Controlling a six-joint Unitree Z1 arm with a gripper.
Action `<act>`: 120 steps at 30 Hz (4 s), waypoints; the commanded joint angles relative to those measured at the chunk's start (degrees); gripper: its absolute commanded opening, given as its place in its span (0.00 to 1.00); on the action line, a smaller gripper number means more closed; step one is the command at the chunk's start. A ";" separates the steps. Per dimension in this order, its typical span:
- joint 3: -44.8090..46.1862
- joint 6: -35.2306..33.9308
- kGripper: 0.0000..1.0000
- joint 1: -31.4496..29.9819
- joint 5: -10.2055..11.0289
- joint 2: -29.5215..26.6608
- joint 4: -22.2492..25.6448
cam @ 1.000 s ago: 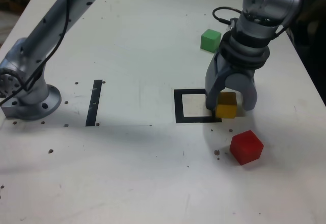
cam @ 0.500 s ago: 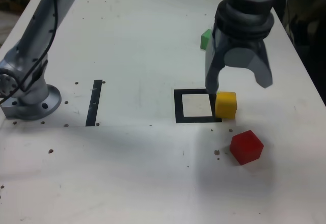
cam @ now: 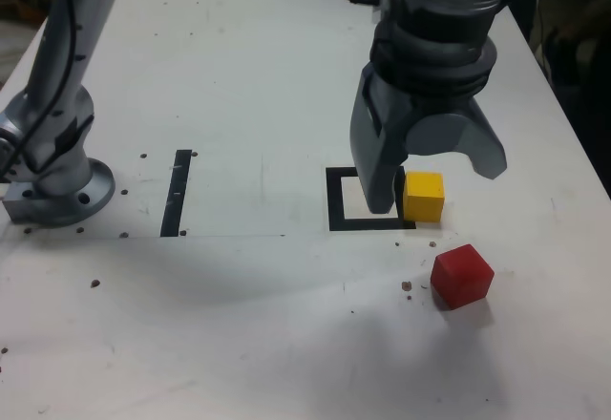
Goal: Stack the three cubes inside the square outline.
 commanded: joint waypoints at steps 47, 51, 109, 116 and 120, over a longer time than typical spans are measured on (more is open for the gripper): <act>-0.96 0.44 0.55 0.07 -0.95 13.41 -11.24; -1.41 0.38 0.48 0.07 -1.09 14.27 -12.44; 23.82 18.39 0.28 12.85 2.16 -0.48 -12.58; 24.07 20.91 0.28 13.19 2.42 -1.10 -15.75; 24.95 21.59 0.28 13.51 2.63 -1.73 -17.41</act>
